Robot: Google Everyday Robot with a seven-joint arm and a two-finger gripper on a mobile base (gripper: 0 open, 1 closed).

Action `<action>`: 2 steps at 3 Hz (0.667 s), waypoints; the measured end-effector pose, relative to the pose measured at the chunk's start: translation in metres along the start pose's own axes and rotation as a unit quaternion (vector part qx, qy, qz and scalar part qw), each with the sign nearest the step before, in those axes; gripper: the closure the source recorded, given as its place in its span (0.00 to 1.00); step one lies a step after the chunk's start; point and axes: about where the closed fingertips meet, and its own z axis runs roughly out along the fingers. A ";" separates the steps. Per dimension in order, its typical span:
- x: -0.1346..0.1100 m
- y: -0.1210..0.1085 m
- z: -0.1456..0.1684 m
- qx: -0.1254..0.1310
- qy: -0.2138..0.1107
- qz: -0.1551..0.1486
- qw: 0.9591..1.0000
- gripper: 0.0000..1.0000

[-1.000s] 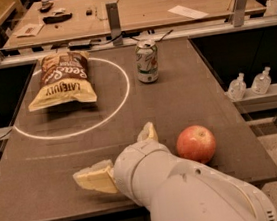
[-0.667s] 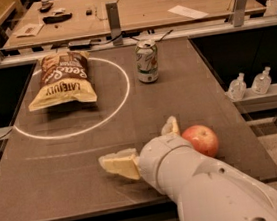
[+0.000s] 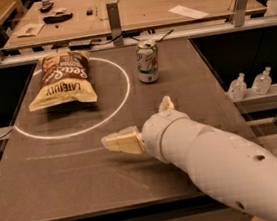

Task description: Move brown chip bag near 7up can

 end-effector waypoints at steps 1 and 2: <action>-0.001 0.002 0.031 -0.031 0.003 0.003 1.000 0.00; 0.011 0.006 0.052 -0.025 0.005 0.016 1.000 0.00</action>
Offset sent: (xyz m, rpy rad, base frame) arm 0.0983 0.1259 -0.0478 0.0155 0.0645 -0.0011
